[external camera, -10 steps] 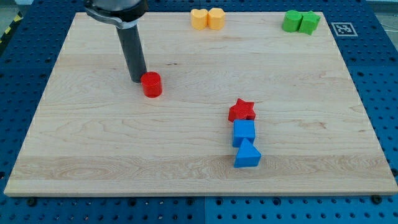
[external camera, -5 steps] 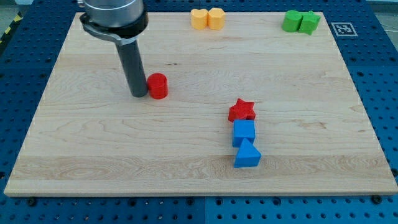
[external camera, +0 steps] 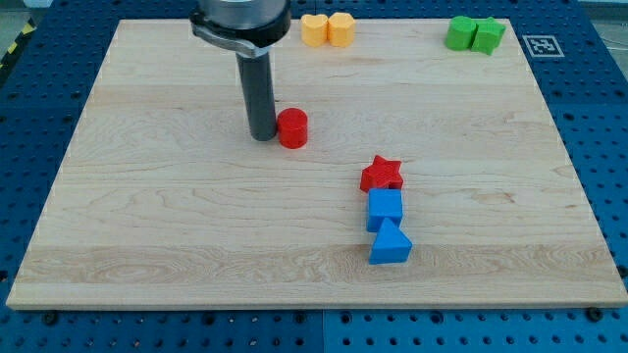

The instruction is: Move the red circle above the red star

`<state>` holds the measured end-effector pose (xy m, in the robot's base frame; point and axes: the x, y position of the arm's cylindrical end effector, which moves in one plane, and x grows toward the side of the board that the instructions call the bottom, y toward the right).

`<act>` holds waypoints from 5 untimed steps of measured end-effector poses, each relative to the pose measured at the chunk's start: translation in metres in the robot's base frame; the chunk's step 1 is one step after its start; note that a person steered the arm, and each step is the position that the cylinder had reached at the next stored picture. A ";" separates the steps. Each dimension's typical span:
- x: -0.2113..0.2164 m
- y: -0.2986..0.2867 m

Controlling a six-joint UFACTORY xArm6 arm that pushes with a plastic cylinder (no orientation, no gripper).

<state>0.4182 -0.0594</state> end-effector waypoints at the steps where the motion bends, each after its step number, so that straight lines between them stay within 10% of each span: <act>1: 0.000 0.020; 5: -0.015 0.063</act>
<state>0.4027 0.0038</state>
